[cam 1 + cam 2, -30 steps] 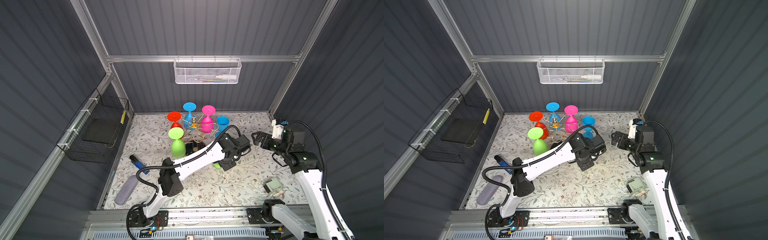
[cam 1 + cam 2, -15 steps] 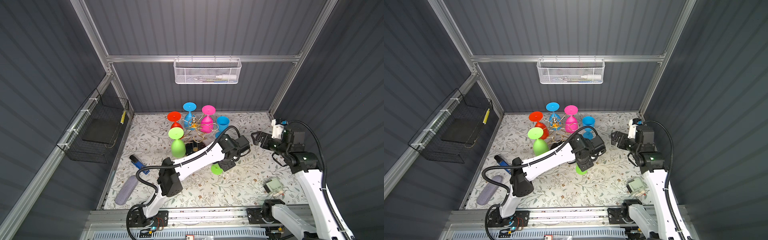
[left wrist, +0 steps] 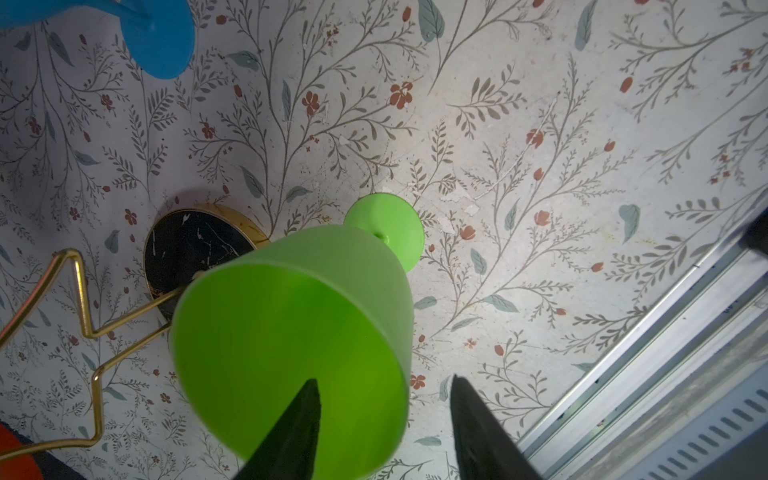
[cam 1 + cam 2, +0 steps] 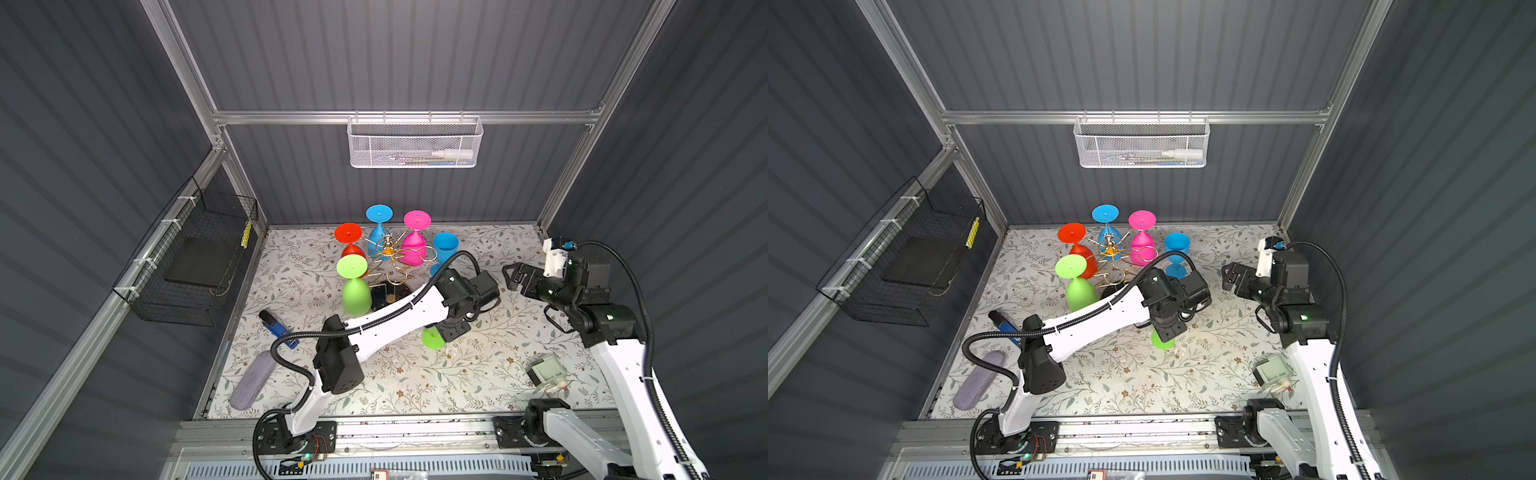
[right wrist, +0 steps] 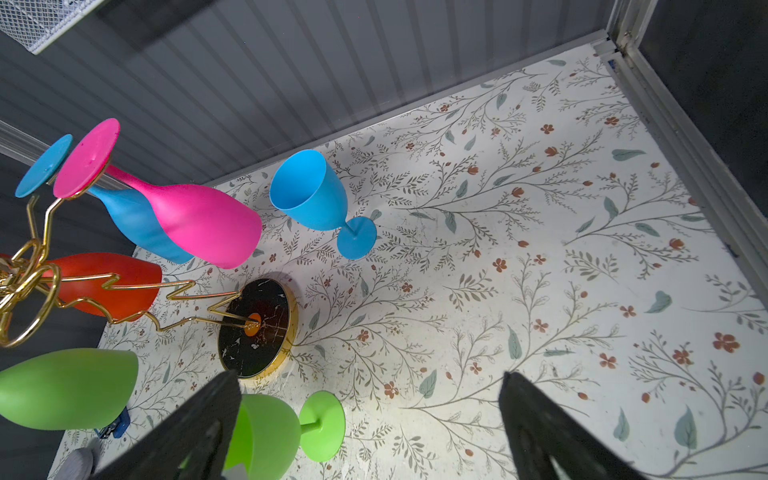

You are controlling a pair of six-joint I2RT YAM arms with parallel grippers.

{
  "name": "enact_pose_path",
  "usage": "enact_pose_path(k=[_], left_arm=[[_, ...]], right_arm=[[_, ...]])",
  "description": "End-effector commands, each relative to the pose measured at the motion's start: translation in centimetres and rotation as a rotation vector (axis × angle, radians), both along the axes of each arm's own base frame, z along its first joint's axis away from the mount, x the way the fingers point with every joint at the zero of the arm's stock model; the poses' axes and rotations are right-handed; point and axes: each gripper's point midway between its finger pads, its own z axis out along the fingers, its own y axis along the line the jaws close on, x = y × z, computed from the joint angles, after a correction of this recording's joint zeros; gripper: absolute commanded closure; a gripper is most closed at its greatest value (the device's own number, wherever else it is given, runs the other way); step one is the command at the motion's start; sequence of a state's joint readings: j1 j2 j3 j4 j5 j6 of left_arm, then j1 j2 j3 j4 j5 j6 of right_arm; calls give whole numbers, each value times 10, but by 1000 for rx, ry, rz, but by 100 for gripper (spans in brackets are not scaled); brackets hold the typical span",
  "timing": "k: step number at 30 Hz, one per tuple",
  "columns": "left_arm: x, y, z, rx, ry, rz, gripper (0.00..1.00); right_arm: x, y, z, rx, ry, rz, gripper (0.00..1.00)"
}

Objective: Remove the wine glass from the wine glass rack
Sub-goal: 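Lower the lime green glass upright onto the table with the left gripper, then move the left gripper up to the other lime green glass hanging on the rack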

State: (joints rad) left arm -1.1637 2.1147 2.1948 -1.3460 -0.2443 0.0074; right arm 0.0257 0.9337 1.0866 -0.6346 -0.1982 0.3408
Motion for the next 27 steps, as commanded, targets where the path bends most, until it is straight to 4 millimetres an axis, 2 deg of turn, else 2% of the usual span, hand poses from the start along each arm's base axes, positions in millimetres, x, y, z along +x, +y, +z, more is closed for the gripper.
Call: enact_pose_path(k=[1, 10, 13, 16, 19, 22, 25, 27], left_arm=[[3, 1, 43, -125, -71, -2, 43], [6, 2, 111, -370, -206, -17, 36], [2, 5, 153, -535, -271, -28, 35], [-7, 20, 199, -721, -344, -35, 33], [-16, 51, 245, -907, -446, -10, 30], [-12, 104, 274, -1014, -585, 138, 27], [0, 166, 279, -1034, -694, 356, 27], [4, 192, 265, -1027, -701, 452, 27]], right_arm=[[1, 2, 9, 17, -32, 4, 1], [2, 3, 14, 21, -44, 10, 1], [3, 4, 16, 25, -48, 14, 1], [5, 5, 17, 29, -50, 17, 1], [6, 5, 18, 28, -51, 20, 1], [7, 6, 20, 31, -59, 25, 1], [9, 7, 27, 38, -77, 30, 1], [11, 10, 30, 50, -88, 37, 1]])
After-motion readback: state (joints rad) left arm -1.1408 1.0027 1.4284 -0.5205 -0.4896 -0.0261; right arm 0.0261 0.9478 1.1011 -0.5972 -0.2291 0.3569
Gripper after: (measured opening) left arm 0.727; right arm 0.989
